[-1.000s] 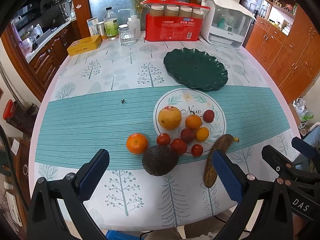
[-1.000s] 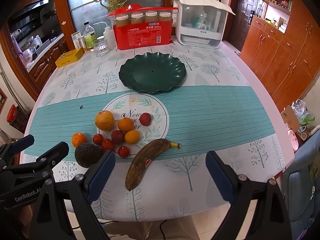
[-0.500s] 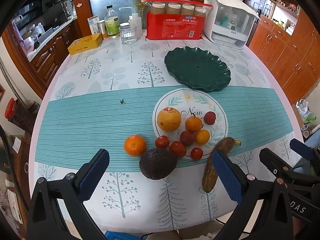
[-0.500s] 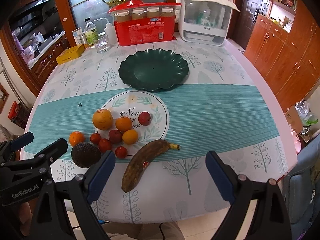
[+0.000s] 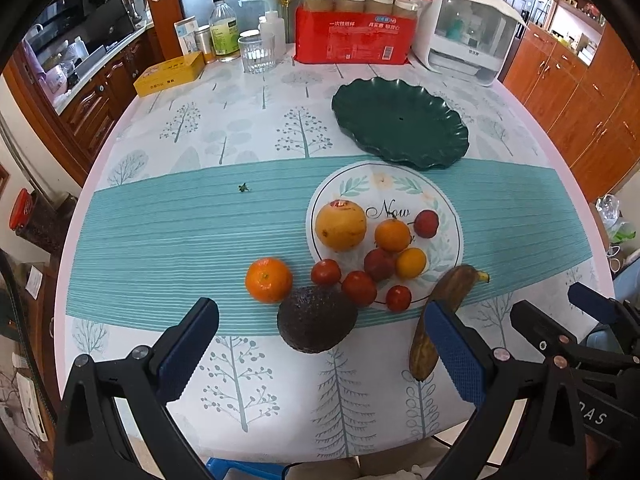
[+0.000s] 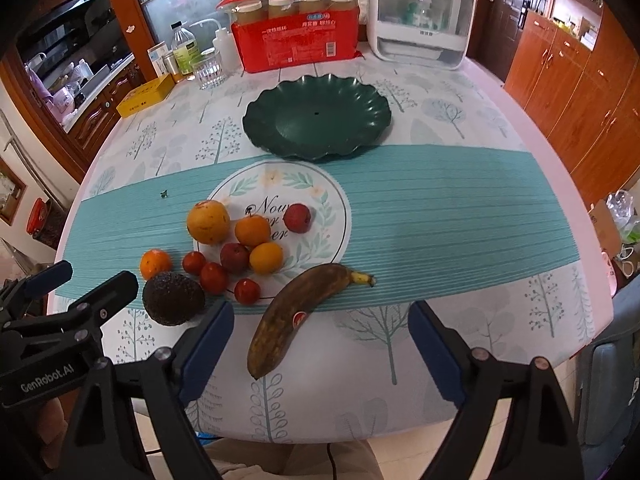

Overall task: Organize fruits
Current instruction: 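Move both grippers toward the avocado and the brown banana, then grasp the avocado with the left gripper while the right gripper grasps the banana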

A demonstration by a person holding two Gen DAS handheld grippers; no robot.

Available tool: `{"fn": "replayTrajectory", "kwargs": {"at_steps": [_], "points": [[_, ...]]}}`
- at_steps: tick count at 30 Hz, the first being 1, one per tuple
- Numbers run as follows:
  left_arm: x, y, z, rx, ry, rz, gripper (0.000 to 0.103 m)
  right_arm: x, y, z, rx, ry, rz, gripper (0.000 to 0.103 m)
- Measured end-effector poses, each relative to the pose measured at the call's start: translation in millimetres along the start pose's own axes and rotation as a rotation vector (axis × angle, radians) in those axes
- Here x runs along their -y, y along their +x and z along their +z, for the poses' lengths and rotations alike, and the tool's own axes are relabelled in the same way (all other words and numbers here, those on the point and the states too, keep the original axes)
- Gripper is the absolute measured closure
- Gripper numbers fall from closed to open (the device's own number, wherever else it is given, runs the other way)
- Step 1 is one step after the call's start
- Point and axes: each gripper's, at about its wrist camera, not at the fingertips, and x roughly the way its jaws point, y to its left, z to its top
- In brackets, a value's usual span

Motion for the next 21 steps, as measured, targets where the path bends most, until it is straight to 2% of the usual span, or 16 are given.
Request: {"fn": "replayTrajectory", "kwargs": {"at_steps": [9,21], "points": [[-5.4,10.0,-4.0,-0.026,-0.003,0.011,0.001,-7.4,20.2,-1.1,-0.065,0.001,0.044,0.016],[-23.5,34.2,-4.9,-0.110,0.004,0.013,0.001,-16.0,58.3,-4.3,-0.187,0.031,0.111,0.020]]}}
